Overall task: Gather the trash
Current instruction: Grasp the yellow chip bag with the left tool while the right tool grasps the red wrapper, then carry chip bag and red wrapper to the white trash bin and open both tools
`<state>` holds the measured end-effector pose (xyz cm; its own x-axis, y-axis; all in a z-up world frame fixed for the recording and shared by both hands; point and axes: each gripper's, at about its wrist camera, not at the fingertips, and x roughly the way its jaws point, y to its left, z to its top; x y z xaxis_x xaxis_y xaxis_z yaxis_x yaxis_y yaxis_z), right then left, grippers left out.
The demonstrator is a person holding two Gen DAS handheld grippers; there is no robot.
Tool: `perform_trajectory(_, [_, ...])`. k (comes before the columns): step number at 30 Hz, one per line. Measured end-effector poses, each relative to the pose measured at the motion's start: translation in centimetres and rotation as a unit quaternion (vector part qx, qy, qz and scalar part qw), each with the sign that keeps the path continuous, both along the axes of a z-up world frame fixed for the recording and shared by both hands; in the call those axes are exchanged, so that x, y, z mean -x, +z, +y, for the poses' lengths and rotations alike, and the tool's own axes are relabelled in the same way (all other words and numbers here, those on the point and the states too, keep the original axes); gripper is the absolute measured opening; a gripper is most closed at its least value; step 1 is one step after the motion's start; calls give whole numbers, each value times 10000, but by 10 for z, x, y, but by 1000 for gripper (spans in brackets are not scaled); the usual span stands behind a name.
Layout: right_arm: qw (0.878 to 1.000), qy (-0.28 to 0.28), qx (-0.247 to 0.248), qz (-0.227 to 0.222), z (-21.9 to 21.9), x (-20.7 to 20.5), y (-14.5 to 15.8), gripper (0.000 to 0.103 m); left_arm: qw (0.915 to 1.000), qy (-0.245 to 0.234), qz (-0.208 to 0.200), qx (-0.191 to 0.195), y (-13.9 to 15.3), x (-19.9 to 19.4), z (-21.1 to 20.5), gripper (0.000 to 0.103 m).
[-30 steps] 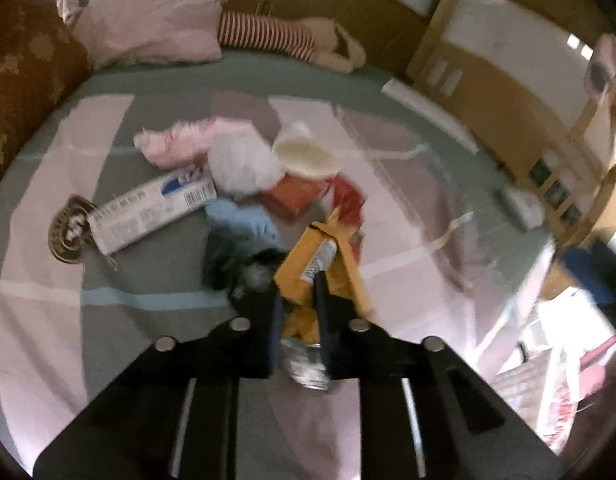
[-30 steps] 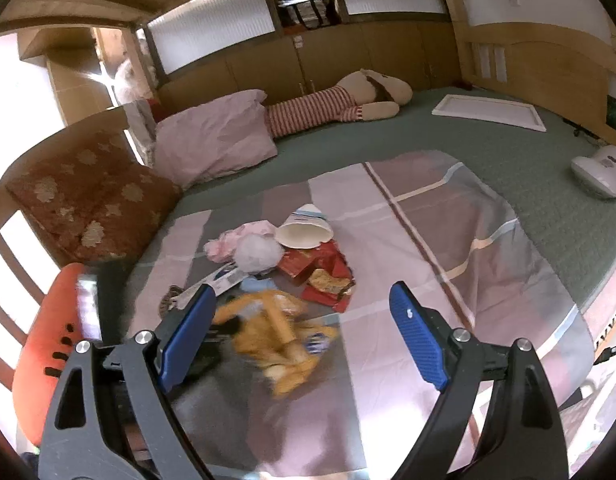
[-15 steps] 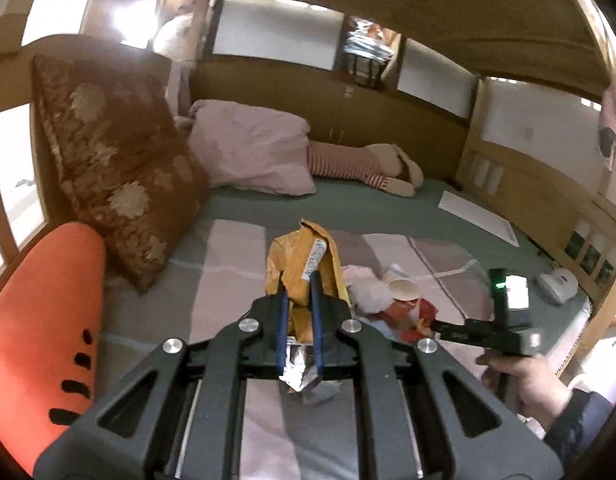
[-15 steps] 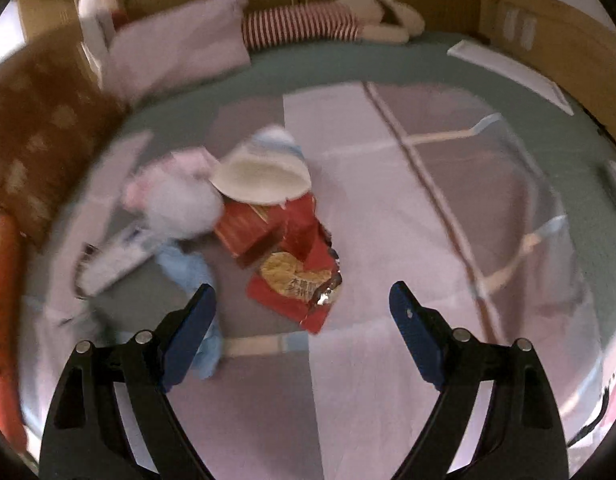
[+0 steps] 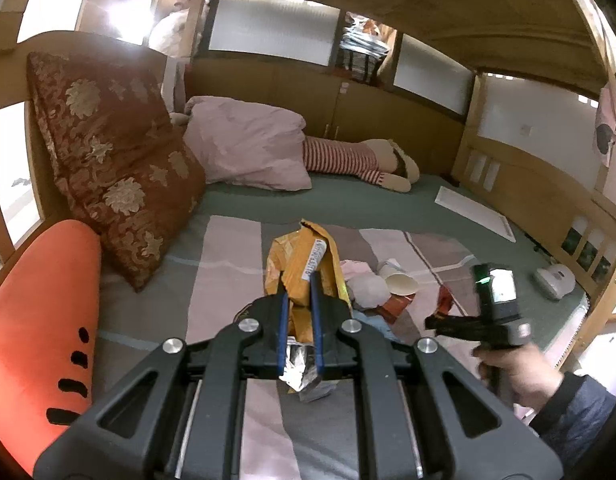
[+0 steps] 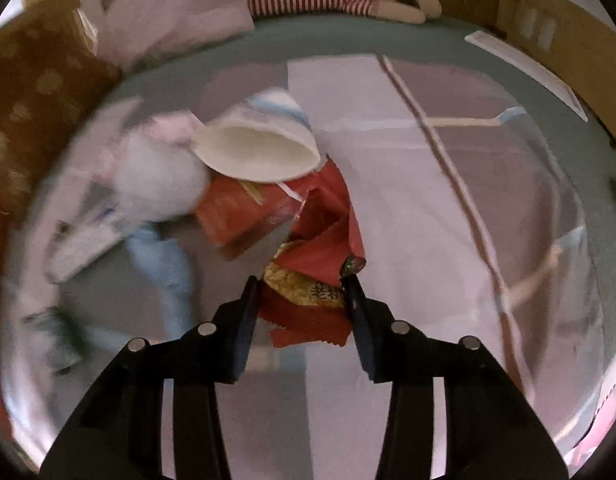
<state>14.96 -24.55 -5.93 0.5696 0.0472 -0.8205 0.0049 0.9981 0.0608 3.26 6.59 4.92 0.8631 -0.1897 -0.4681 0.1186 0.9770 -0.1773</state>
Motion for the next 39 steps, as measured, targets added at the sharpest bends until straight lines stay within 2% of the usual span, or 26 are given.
perform_trajectory(4, [9948, 273, -512, -837, 11, 64, 58, 44, 9999, -127, 73, -31, -1, 2, -8, 11])
perform_trajectory(8, [9870, 606, -550, -1380, 40, 122, 77, 44, 9996, -245, 80, -96, -4, 15, -21, 11])
perform_trajectory(11, [9835, 797, -558, -1528, 58, 149, 78, 44, 9987, -418, 147, -243, -12, 25, -37, 11])
perform_trajectory(16, [9811, 1006, -449, -1590, 73, 158, 78, 44, 9964, -569, 325, -540, -30, 24, -60, 11])
perform_trajectory(21, [9832, 921, -512, -1489, 71, 149, 73, 44, 9952, -589, 497, -606, -43, 17, -68, 11])
perform_trajectory(39, [9839, 901, -480, -1467, 74, 152, 72, 44, 9950, -596, 518, -610, -45, 14, -69, 11])
